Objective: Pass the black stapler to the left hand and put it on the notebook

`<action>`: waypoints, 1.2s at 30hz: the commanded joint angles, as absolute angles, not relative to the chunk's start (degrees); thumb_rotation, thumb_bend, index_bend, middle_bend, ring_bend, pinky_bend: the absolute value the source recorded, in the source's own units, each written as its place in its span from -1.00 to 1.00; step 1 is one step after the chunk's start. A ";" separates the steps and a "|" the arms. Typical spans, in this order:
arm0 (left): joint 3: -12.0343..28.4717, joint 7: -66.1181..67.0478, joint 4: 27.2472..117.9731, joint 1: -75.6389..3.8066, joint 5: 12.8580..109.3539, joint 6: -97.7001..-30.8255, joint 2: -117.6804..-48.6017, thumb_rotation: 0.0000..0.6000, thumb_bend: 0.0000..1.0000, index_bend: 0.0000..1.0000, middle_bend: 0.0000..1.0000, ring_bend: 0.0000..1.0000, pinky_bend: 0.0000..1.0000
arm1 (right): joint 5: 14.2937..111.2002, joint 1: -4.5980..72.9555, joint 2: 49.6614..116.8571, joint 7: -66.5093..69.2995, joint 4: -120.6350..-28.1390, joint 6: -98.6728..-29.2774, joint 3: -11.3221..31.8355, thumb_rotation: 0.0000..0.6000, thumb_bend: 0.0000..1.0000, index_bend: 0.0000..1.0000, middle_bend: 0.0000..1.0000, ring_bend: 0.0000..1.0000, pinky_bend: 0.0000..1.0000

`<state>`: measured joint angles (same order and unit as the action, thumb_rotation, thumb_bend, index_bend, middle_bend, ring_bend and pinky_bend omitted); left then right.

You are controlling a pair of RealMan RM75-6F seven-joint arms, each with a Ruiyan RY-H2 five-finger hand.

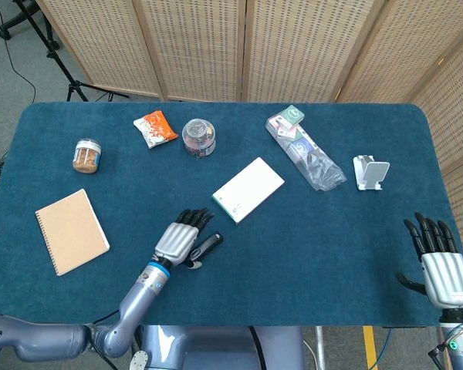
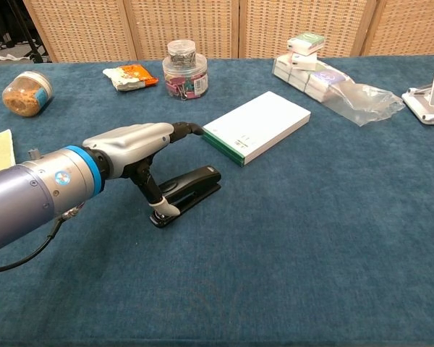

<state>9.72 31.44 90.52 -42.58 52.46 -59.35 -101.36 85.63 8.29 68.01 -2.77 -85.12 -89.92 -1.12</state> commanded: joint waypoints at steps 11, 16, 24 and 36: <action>9.41 31.47 88.82 -42.52 50.61 -60.13 -102.85 1.00 -0.83 -0.62 -0.99 -0.97 -1.00 | 86.48 7.55 67.58 -1.96 -85.54 -88.63 -0.02 1.00 -1.00 -1.00 -1.00 -1.00 -0.94; 9.15 31.67 88.77 -42.18 51.62 -61.78 -103.60 1.00 -0.66 -0.42 -0.60 -0.59 -0.65 | 86.87 7.38 67.56 -1.87 -85.64 -88.18 0.24 1.00 -1.00 -0.99 -1.00 -1.00 -0.93; 8.36 32.82 87.26 -41.55 53.27 -64.17 -105.62 1.00 -0.53 -0.13 -0.25 -0.24 -0.15 | 87.26 7.00 67.43 -1.88 -85.84 -87.75 0.78 1.00 -1.00 -0.98 -1.00 -1.00 -0.93; 9.03 30.36 85.71 -40.53 56.54 -65.66 -106.34 1.00 0.12 0.32 0.05 0.03 0.17 | 87.69 6.70 67.49 -2.03 -85.86 -87.12 1.32 1.00 -1.00 -0.98 -1.00 -1.00 -0.93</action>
